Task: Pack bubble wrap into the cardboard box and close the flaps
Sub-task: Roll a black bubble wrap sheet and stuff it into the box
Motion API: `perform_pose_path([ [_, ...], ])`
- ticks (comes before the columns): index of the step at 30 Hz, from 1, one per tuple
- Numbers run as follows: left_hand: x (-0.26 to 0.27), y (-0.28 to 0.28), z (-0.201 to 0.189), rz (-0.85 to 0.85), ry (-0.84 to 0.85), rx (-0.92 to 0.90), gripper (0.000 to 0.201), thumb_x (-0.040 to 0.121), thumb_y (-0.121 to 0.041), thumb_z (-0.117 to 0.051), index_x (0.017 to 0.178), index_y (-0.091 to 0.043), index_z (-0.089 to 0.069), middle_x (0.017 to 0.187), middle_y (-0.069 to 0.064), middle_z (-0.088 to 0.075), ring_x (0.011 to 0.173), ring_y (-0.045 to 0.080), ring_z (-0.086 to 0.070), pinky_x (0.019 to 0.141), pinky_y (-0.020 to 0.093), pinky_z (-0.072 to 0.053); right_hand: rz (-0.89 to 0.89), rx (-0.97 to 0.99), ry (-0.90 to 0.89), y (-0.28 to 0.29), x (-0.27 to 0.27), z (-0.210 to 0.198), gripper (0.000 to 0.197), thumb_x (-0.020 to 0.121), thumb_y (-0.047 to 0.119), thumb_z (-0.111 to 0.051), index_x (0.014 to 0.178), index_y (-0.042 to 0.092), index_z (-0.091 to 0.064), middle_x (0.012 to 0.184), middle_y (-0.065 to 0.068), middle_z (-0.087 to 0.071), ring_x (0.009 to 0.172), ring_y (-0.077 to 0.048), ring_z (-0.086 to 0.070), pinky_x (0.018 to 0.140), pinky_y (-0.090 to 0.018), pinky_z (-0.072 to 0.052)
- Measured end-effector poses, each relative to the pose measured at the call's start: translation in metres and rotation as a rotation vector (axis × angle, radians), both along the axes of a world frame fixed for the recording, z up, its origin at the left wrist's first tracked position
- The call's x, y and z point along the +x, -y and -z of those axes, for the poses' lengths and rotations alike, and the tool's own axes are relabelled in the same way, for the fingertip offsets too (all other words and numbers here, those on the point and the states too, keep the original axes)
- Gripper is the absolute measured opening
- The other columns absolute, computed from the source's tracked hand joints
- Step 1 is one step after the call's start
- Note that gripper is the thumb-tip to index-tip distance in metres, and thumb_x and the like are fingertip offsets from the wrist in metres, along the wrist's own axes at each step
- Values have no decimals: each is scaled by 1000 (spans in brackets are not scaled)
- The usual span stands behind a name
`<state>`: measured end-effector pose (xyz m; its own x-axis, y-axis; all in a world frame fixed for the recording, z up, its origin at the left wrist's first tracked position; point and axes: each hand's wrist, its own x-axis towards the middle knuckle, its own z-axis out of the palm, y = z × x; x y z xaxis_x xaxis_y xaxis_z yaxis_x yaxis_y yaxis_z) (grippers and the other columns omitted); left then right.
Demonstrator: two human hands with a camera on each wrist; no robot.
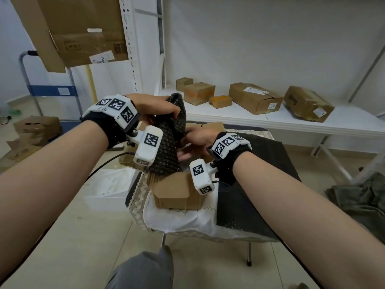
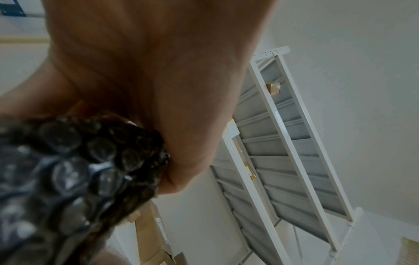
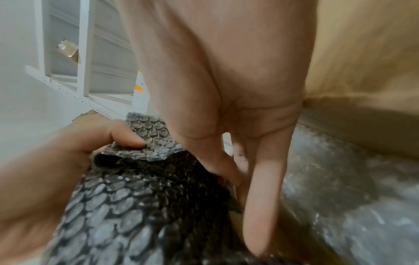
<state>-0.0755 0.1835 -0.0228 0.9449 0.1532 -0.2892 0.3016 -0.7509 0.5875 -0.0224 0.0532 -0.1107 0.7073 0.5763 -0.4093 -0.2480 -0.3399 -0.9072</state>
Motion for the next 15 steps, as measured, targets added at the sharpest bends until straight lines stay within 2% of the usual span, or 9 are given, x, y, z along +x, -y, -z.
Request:
perform_pose_path([
  [3, 2, -6, 7, -38, -51, -40, 38, 89, -31, -52, 122, -14, -52, 114, 14, -65, 94, 27, -66, 79, 36, -55, -49, -97, 37, 3, -1, 0, 33, 100, -10, -29, 124, -1, -50, 87, -21, -59, 69, -29, -63, 56, -41, -59],
  [5, 4, -9, 10, -57, -81, -61, 36, 86, -33, -53, 115, -11, -58, 111, 15, -67, 89, 27, -65, 79, 34, -54, -54, -161, 77, -1, -1, 0, 25, 100, -8, -32, 114, -3, -53, 88, -22, -60, 70, -31, -64, 59, -44, -59],
  [7, 7, -15, 12, -73, -95, -38, 42, 76, -37, -57, 110, -11, -61, 111, 15, -69, 95, 31, -67, 89, 39, -54, -63, -228, 134, -9, 4, 1, 21, 99, -4, -40, 110, -8, -57, 98, -26, -65, 80, -36, -68, 73, -52, -60],
  [9, 10, -19, 13, -84, -100, -19, 51, 67, -38, -58, 111, -12, -64, 111, 15, -70, 102, 35, -68, 93, 45, -53, -112, -332, 242, -15, 10, 3, 25, 97, 3, -49, 114, -11, -62, 111, -25, -68, 98, -39, -69, 90, -55, -55],
  [12, 7, -17, 7, -78, -64, -9, 40, 77, -29, -54, 111, -11, -62, 108, 14, -70, 96, 32, -69, 83, 40, -56, -123, -357, 374, -22, 17, 6, 32, 97, 6, -47, 124, -5, -58, 124, -24, -63, 114, -38, -63, 97, -48, -53],
  [15, 8, -19, 2, -84, -23, 6, 28, 85, -23, -50, 109, -11, -59, 101, 11, -67, 85, 28, -66, 70, 32, -54, -66, -273, 344, -27, 18, 5, 23, 97, 4, -45, 114, 2, -60, 120, -24, -65, 111, -38, -64, 98, -51, -51],
])
